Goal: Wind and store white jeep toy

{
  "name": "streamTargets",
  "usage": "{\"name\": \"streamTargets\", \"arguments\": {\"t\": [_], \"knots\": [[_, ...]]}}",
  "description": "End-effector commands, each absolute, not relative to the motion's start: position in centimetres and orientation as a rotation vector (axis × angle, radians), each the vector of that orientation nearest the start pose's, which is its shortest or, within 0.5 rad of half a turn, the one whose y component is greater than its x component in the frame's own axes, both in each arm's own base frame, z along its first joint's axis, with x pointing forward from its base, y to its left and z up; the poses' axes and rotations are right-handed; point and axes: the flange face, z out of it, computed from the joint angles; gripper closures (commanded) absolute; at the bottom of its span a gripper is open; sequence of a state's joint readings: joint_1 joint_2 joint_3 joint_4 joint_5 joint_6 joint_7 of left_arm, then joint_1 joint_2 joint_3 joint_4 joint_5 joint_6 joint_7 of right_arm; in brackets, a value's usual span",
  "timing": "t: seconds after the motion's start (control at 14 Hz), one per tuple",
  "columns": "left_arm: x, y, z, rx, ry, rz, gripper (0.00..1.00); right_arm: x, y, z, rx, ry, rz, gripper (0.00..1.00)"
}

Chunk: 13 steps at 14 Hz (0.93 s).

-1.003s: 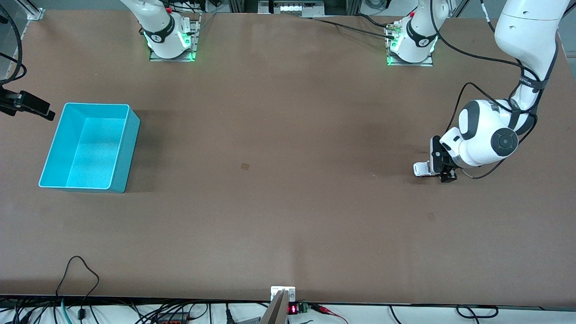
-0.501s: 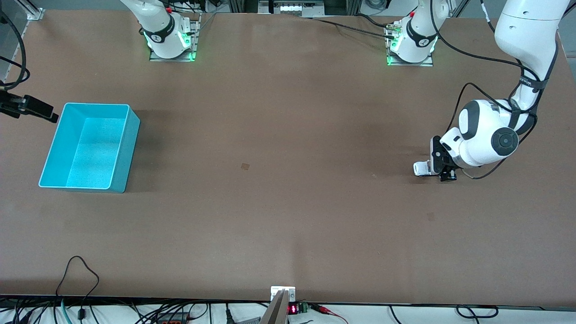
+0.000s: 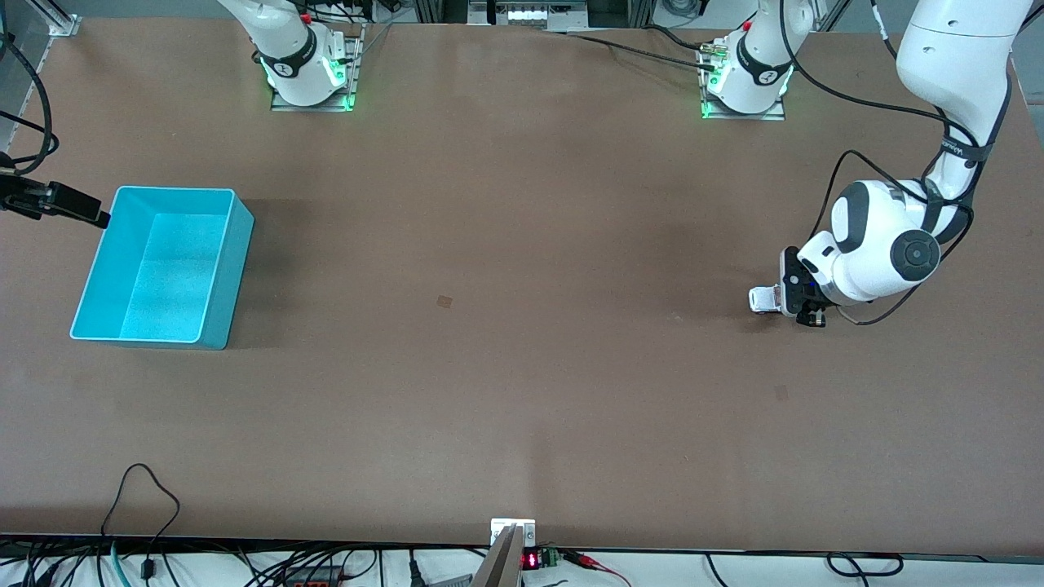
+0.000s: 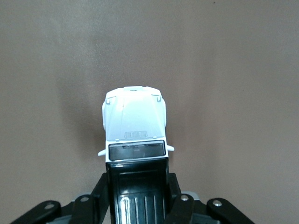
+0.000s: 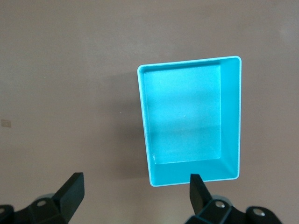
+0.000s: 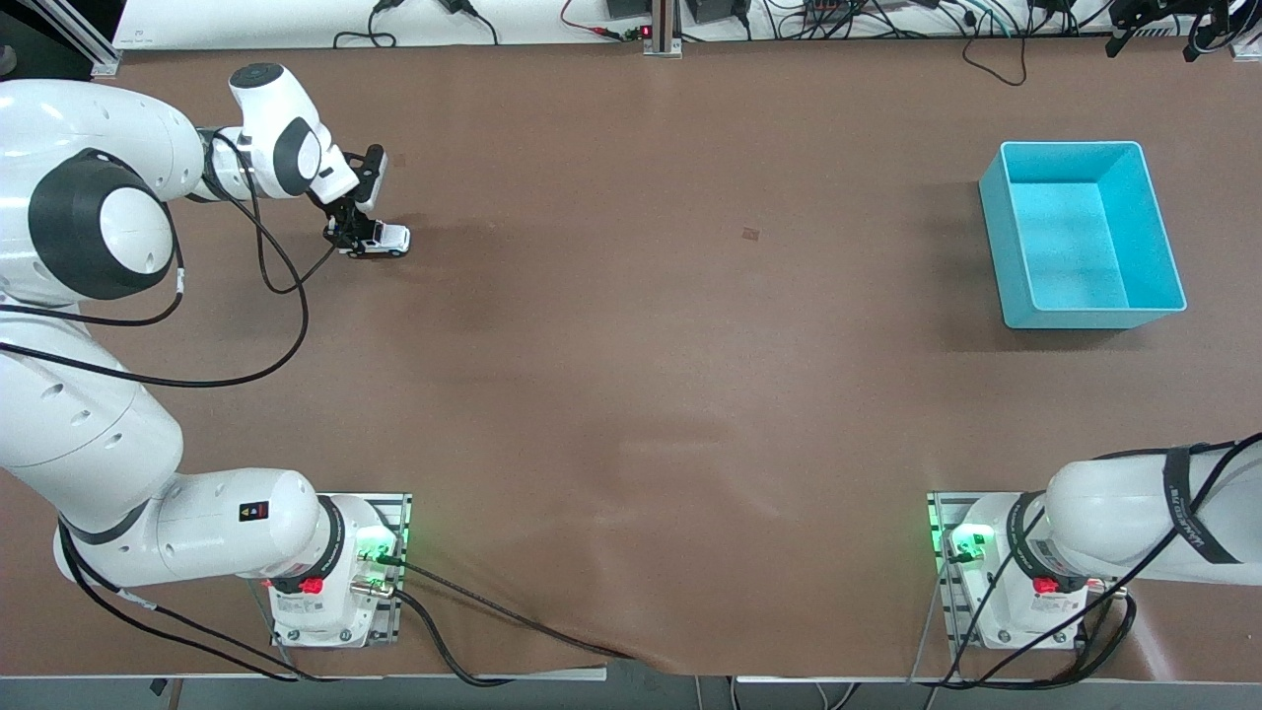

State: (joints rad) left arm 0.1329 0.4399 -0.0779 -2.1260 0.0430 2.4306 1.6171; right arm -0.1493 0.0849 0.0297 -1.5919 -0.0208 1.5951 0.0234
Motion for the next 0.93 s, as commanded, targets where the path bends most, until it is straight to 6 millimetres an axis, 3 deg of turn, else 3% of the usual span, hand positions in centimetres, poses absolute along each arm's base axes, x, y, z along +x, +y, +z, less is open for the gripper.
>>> {"name": "streamTargets", "arguments": {"t": [0.0,0.29,0.64,0.86], "knots": [[55.4,3.2,19.1,-2.201,2.378,0.138,0.75,57.5,-7.0,57.0,-3.127,0.269,0.137,0.0],[55.3,3.3,20.2,-2.135,2.425,0.122,0.76,57.6,-6.7,56.6,-3.131,0.23,0.154,0.0],[54.0,4.2,19.7,-2.194,2.395,0.143,0.78,57.7,-6.4,55.6,-3.137,0.196,0.211,0.0],[53.7,4.3,19.4,-2.205,2.393,0.153,0.78,57.5,-4.6,55.6,-3.169,0.146,0.255,0.0]]}}
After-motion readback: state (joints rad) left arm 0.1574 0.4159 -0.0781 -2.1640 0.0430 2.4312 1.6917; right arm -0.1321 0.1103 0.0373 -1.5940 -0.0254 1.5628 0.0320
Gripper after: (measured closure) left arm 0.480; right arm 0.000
